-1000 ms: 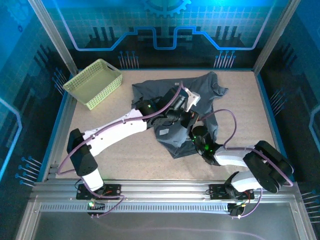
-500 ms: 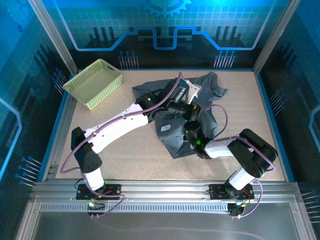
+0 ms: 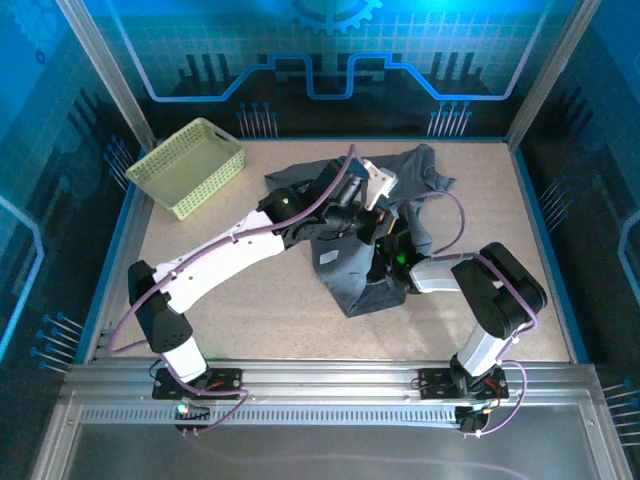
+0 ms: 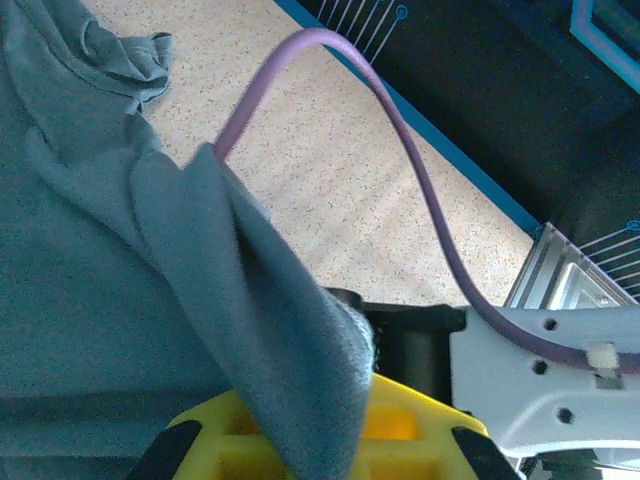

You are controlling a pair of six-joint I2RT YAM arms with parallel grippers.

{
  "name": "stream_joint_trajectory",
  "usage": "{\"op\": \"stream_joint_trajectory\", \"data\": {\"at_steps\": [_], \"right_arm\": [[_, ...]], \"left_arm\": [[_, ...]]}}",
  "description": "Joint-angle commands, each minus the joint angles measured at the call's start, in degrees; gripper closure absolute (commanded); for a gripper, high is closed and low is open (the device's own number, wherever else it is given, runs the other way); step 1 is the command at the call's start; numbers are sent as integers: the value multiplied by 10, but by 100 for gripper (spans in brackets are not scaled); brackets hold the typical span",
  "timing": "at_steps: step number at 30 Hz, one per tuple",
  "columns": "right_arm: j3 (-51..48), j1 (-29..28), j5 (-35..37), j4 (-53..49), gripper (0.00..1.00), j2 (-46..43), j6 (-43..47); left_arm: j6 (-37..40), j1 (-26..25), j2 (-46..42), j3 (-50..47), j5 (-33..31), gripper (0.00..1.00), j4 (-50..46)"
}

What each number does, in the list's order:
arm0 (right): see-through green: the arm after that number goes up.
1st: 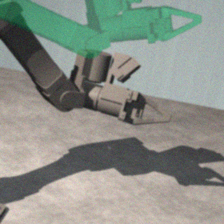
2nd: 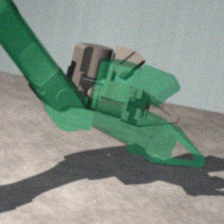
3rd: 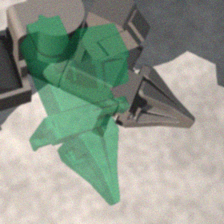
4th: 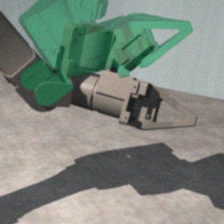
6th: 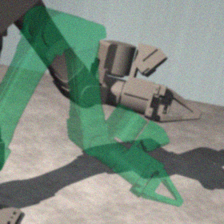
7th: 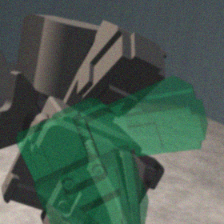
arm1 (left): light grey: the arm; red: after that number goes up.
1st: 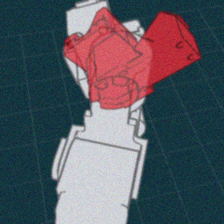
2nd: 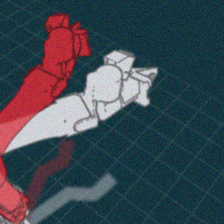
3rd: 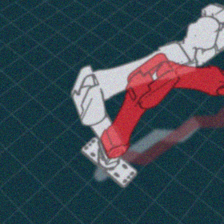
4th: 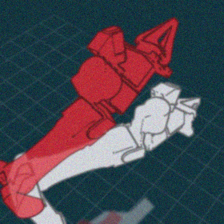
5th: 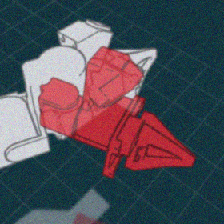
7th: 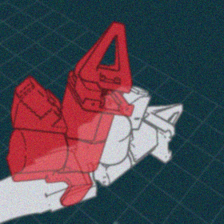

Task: Fold the inside-out t-shirt

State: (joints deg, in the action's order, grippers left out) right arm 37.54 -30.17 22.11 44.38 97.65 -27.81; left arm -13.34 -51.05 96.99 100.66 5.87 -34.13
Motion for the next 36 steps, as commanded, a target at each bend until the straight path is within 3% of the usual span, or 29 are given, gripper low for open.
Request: {"op": "stream_joint_trajectory", "data": {"at_steps": [1,8,16,25,29,36], "right_arm": [[37,16,-33,-16,32,26,-44],[95,-7,11,-42,31,58,-45],[104,-67,156,-27,29,76,-19],[51,-129,236,30,27,60,-13],[85,-129,229,-9,25,77,-22],[174,-71,122,-106,23,118,-89]], "left_arm": [[12,-2,-25,-4,12,96,12],[-18,-2,-11,13,24,98,27],[-43,0,40,93,-11,99,12],[-55,33,66,136,-14,97,-18],[-54,29,70,137,23,97,-17],[-49,-20,19,78,11,99,35]]}}
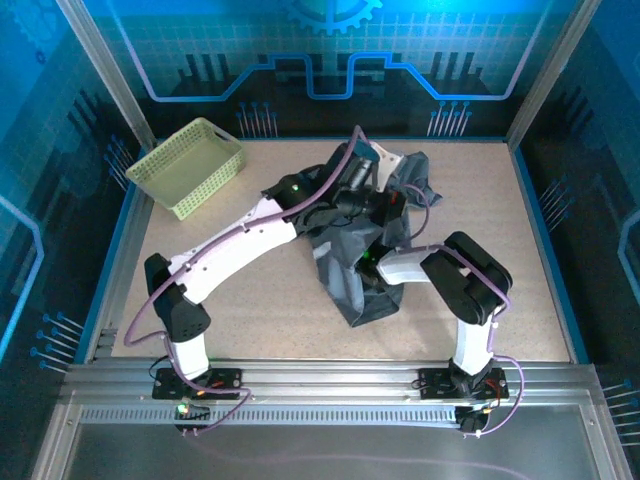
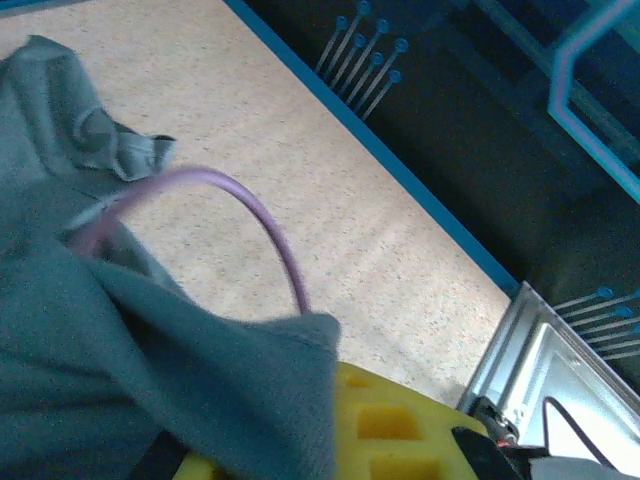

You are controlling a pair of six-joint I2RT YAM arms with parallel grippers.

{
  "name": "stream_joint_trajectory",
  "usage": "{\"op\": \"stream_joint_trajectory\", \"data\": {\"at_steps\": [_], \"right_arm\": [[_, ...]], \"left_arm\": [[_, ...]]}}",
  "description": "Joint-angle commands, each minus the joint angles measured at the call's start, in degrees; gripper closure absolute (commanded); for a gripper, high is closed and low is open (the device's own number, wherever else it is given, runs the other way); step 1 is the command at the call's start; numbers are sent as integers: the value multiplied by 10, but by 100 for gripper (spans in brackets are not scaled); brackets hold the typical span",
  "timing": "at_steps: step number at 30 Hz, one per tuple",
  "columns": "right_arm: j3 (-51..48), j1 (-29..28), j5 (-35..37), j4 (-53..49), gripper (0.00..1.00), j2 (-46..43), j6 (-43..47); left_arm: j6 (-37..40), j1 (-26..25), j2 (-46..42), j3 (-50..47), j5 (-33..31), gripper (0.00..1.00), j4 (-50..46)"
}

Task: Fold the inside-out t-shirt

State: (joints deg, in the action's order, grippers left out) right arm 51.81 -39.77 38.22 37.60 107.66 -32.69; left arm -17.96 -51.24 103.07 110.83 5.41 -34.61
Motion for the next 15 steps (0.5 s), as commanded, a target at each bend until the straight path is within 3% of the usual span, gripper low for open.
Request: {"op": "stream_joint_trajectory", "data": {"at_steps": [1,7,15], "right_arm": [[42,33,-61,-50,23,24,-51],[109,41,-110,-110,17,64,-67],[135,68,-189,-118,15,82,-95]], "left_arm": [[-11,-25,-56,-43,17,99,64],[-34,-60,-81,-67,-7,100,120],[-60,-63,-130,-105,-36,100,180]]}}
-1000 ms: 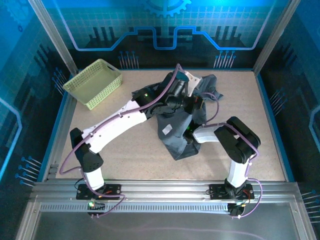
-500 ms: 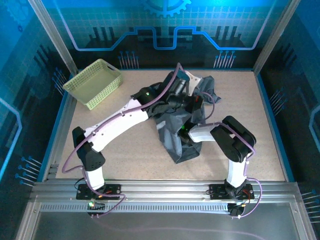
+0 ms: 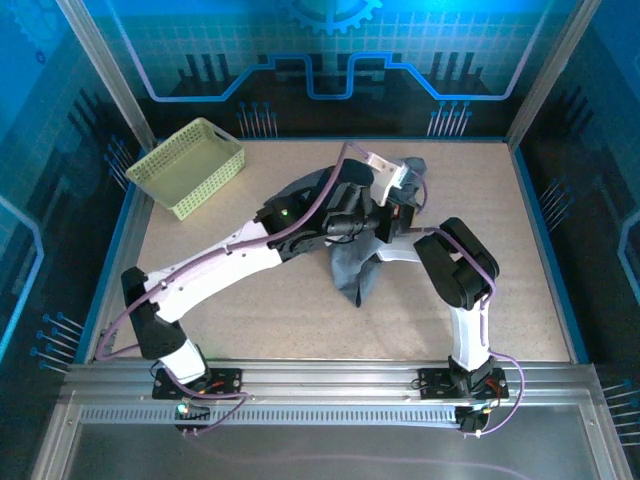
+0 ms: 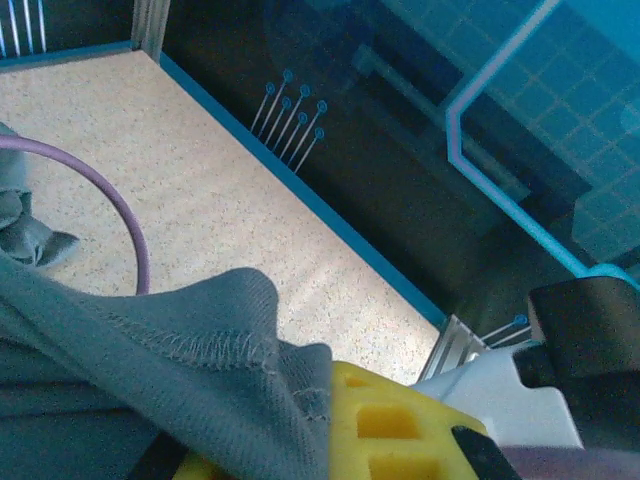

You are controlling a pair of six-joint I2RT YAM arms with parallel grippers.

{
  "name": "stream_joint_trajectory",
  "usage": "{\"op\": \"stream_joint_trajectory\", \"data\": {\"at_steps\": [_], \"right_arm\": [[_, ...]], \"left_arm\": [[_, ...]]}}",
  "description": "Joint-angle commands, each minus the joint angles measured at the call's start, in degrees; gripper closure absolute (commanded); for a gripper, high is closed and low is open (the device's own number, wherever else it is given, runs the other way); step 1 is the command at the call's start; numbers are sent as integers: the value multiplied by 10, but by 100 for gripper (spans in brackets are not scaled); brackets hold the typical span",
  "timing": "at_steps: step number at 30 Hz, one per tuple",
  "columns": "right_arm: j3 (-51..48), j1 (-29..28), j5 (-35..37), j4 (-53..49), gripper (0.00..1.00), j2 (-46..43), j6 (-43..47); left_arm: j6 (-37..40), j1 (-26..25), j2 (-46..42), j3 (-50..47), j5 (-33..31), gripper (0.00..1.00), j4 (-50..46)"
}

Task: Fold the inside-out t-shirt

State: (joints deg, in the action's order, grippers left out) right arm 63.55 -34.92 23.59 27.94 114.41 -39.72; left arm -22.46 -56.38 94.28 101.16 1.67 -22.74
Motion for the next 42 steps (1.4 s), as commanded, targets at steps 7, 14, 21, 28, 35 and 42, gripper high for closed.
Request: {"op": "stream_joint_trajectory", "data": {"at_steps": [7,14,21,28,35,42], "right_arm": [[61,46,-46,-119,15,20,-59],[71,60,-25,-190,16,6,-62],[151,52,-51,-282,15,57,-47],[208,42,-94,-270,15,105,-84],[291,33,-105,-320,7,142,-84],[363,16,-135,-417,0,186,-91]], "left_arm": [[-16,-10,-86,-51,-41,100,72],[-25,55,-117,-87,-85,100,33],[-25,98,-113,-65,-31,100,9],[3,14,-67,28,-35,100,3],[-24,-9,-54,26,-26,100,50],[-28,-17,-64,36,-15,100,73]]}}
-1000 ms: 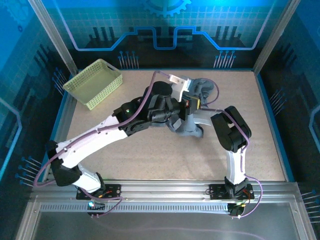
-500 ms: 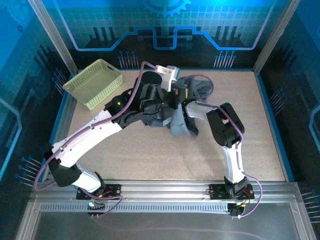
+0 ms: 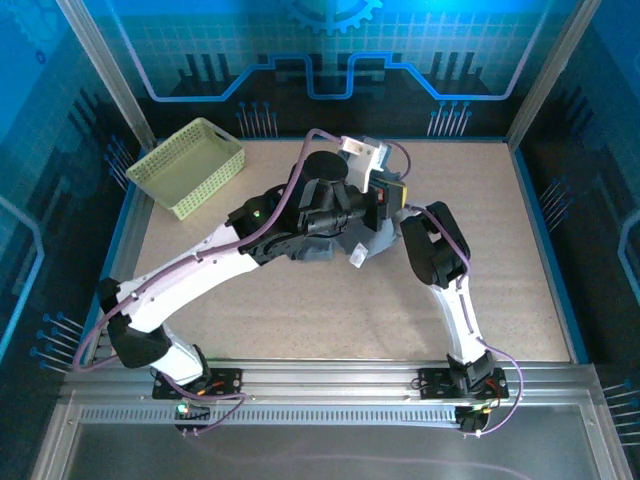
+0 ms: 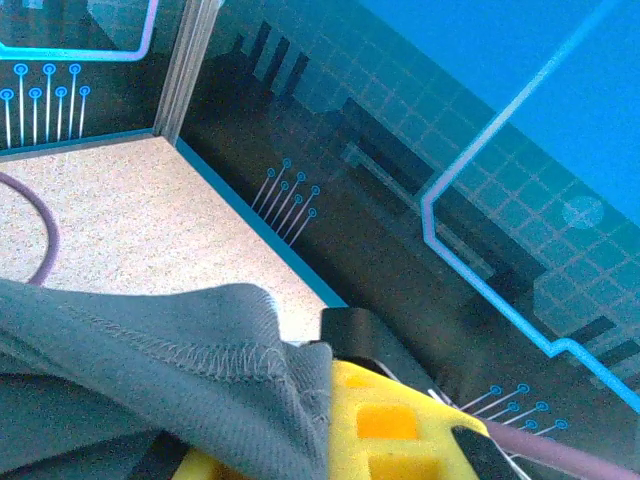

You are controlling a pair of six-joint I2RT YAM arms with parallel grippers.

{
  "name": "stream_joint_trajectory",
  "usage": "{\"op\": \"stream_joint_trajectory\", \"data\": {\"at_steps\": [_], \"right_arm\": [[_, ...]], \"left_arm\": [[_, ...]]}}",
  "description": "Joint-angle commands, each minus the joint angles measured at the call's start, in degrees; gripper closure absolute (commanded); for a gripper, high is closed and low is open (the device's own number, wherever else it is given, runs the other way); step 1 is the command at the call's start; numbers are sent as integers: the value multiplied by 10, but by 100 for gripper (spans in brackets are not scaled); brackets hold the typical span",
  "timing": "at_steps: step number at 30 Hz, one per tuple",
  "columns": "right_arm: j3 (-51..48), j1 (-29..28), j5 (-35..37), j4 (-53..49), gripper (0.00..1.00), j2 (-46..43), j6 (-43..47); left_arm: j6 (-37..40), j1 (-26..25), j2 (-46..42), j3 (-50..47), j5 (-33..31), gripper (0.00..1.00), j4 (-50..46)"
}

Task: Fold the inside-out t-shirt

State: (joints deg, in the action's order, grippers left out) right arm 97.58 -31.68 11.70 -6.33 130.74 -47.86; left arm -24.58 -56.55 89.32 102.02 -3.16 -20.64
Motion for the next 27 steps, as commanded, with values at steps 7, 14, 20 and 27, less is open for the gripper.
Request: {"op": "stream_joint_trajectory", "data": {"at_steps": [7,14,20,27], "right_arm": [[153,-51,64,-289,0,103,-43],[266,-64,104,-439,0,164,-91],[288,-64,120,-497,8,180,-113],[237,-63,140,-512,14,148,-117]], "left_arm": [[11,-15,-42,17,5,100,60],[25,-10,-67,5,-26,100,60],[11,17,-106,-46,-62,100,69],[-5,89,-162,-112,-116,99,50]]}}
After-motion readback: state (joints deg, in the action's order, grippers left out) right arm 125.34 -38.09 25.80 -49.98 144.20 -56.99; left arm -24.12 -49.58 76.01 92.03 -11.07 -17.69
